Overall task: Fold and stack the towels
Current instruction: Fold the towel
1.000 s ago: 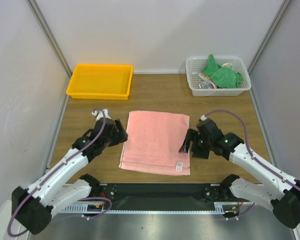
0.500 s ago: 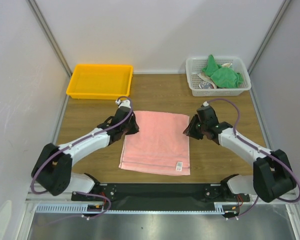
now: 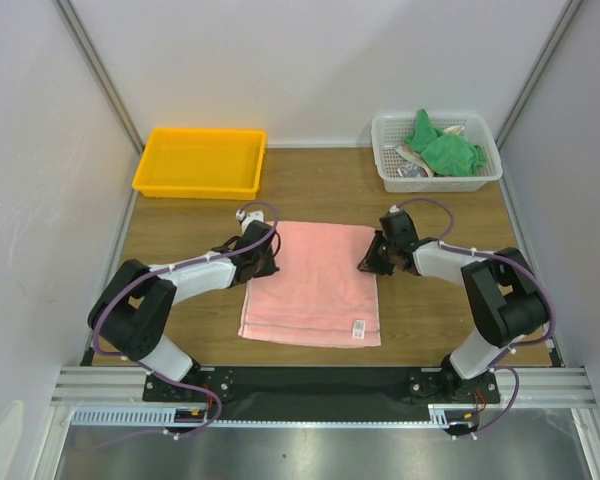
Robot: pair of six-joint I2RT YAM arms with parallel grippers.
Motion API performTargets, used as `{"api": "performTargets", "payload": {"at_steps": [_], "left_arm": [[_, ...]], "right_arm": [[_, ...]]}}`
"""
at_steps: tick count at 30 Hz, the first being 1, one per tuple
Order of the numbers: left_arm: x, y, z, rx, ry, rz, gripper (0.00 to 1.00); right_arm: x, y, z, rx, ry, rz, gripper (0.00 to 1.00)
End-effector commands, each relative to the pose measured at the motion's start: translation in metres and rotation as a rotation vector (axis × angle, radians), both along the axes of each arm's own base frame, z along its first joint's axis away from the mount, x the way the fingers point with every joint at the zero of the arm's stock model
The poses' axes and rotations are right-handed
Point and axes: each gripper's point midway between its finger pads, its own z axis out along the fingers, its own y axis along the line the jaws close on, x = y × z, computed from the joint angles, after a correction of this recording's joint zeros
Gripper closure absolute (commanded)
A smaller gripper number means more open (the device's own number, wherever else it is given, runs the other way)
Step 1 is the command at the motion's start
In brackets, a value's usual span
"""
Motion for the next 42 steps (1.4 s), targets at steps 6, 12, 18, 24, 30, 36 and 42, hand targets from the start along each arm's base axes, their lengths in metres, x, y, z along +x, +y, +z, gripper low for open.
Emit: {"api": "performTargets", "payload": {"at_steps": [6, 12, 18, 24, 30, 36, 42], "left_arm": [[-0.019, 0.013, -0.014, -0.017, 0.032, 0.085, 0.98], [-0.017, 0.013, -0.007, -0.019, 0.009, 0.079, 0.96], [0.023, 0.011, 0.043, 0.055, -0.139, 0.037, 0.89], [0.059, 0.01, 0.073, 0.053, -0.21, 0.027, 0.87], [0.072, 0.009, 0.055, -0.024, -0.176, -0.005, 0.87], [0.081, 0.013, 0.037, -0.038, -0.147, 0.0, 0.87], [0.088, 0.029, 0.017, -0.013, -0.106, 0.043, 0.88]], "right_arm": [[0.041, -0.007, -0.007, -0.049, -0.061, 0.035, 0.87], [0.054, -0.001, 0.02, -0.024, -0.097, 0.114, 0.86], [0.071, -0.011, 0.068, -0.06, -0.216, 0.156, 0.79], [0.109, -0.022, 0.092, 0.006, -0.331, 0.106, 0.78], [0.133, -0.004, 0.083, 0.086, -0.342, 0.196, 0.83], [0.138, 0.007, 0.064, 0.125, -0.297, 0.233, 0.88], [0.141, -0.004, 0.032, 0.051, -0.248, 0.22, 0.91]]}}
